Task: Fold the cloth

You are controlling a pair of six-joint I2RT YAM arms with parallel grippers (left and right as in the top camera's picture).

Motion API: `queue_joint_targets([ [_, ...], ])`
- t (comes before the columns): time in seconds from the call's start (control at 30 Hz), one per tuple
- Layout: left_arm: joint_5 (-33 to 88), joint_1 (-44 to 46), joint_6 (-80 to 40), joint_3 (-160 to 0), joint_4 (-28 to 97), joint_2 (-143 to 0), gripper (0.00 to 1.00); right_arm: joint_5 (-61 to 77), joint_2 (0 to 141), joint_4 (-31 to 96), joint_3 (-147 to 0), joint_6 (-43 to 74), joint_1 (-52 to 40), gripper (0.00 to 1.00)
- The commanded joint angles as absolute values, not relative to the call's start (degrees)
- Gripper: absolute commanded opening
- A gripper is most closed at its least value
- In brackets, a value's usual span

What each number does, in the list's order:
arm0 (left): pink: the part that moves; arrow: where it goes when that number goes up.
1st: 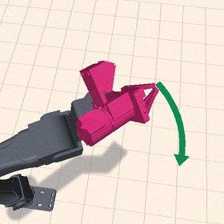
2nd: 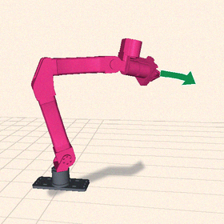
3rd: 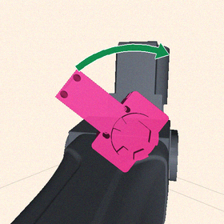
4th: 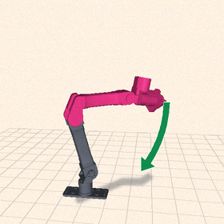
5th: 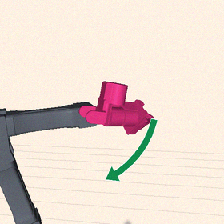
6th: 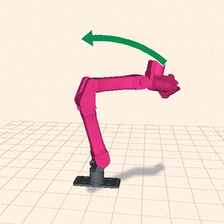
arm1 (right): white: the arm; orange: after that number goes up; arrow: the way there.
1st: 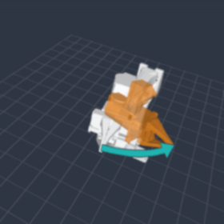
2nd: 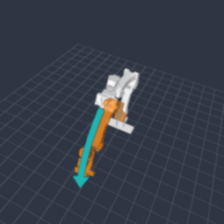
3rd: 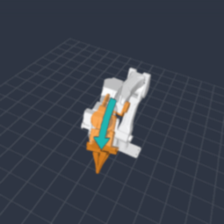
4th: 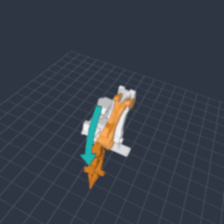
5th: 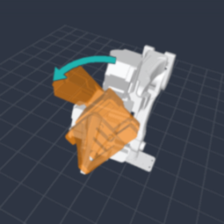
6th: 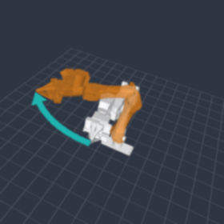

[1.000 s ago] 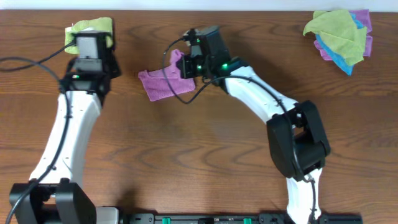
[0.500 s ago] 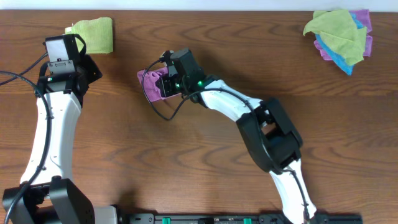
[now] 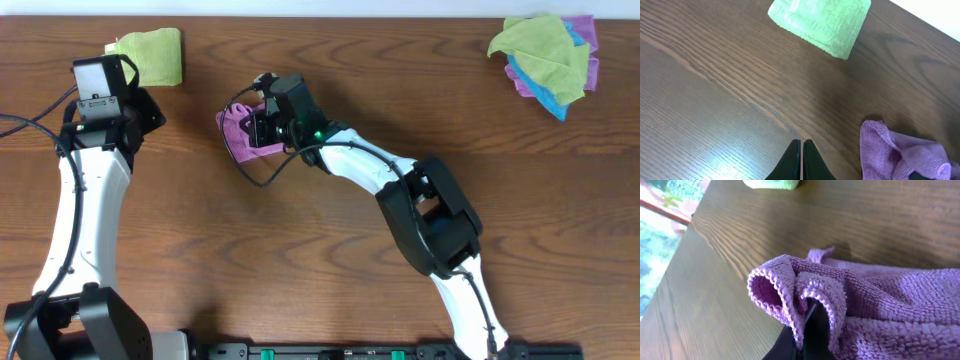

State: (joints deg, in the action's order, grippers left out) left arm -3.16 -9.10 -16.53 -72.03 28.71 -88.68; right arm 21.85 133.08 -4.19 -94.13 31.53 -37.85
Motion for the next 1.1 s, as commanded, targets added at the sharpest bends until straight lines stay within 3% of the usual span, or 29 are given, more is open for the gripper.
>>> queue_joint_targets([
  [0.0, -2.87, -8.97, -16.73, -72.12, 28.95, -88.97, 0.06, 19.31, 133.84, -4.32, -95.66, 32.71, -38.68, 0.02],
  [0.47, -2.87, -8.97, -16.75, -72.12, 28.93, -88.97, 0.06, 18.59, 135.13, -2.37, -95.64, 30.57, -40.56, 0.01],
  [0.5, -2.87, -8.97, -16.73, -72.12, 28.95, -88.97, 0.06, 18.61, 135.13, -2.31, -95.64, 30.59, -40.58, 0.07],
  [0.53, -2.90, -8.97, -16.73, -72.12, 28.93, -88.97, 0.06, 18.61, 135.13, -2.28, -95.64, 30.59, -40.56, 0.24],
  [0.57, -2.87, -8.97, -16.75, -72.12, 28.95, -88.97, 0.06, 18.63, 135.13, -2.42, -95.64, 30.61, -40.56, 0.43],
  [0.6, -2.87, -8.97, -16.73, -72.12, 28.95, -88.97, 0.06, 18.65, 135.13, -2.68, -95.64, 30.65, -40.53, 0.72],
  [0.63, -2.87, -8.97, -16.73, -72.12, 28.93, -88.97, 0.06, 19.25, 135.13, -3.11, -95.64, 31.09, -40.47, 0.88],
  [0.73, -2.94, -8.97, -16.71, -72.12, 28.95, -89.01, 0.06, 24.27, 135.13, -5.63, -95.68, 32.99, -39.81, 0.99],
  [1.07, -2.94, -8.99, -16.53, -72.10, 29.17, -92.97, 0.06, 38.63, 134.47, -14.35, -96.47, 40.25, -37.47, 0.99],
])
